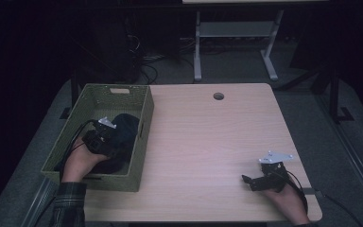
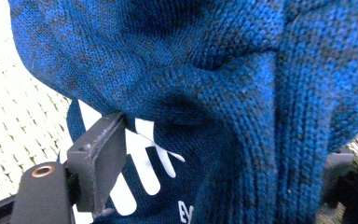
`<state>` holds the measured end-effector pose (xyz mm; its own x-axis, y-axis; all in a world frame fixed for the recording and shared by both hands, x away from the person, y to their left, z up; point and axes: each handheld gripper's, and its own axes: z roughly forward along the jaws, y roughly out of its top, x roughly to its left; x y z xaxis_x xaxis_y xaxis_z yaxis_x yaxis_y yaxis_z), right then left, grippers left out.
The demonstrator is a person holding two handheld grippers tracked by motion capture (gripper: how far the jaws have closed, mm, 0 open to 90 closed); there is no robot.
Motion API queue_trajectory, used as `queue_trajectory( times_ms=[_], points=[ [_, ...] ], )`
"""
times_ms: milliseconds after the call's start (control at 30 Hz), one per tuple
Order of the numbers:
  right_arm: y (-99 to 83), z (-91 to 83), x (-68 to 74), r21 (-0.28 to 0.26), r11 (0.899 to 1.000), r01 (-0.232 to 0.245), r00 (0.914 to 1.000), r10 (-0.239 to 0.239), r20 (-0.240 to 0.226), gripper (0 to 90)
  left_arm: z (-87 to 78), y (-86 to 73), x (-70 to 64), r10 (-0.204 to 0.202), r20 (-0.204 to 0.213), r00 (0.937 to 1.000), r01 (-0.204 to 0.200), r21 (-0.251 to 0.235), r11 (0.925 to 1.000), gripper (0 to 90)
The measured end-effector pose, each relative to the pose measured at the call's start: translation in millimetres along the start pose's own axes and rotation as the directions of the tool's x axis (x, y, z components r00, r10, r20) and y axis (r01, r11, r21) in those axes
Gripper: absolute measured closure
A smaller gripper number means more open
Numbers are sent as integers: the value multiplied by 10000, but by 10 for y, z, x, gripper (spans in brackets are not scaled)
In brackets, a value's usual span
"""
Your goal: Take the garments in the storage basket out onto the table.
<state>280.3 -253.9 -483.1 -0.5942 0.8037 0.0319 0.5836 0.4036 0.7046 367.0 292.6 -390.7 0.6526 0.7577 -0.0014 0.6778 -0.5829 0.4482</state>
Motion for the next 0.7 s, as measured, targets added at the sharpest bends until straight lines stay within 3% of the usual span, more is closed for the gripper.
queue_trajectory(
  times_ms=[167,467,700],
  points=[
    [0,0,0,0,10000,6,10000,-6,1,22,8,-8,11,39,107,9999,-40,89,10000,268],
    [0,0,0,2,10000,2,10000,-2,0,22,-12,-20,29,243,586,9980,-256,226,9994,575],
    [0,0,1,-2,10000,-7,10000,7,2,22,-26,-28,47,51,731,9973,-73,299,9995,715]
  ],
)
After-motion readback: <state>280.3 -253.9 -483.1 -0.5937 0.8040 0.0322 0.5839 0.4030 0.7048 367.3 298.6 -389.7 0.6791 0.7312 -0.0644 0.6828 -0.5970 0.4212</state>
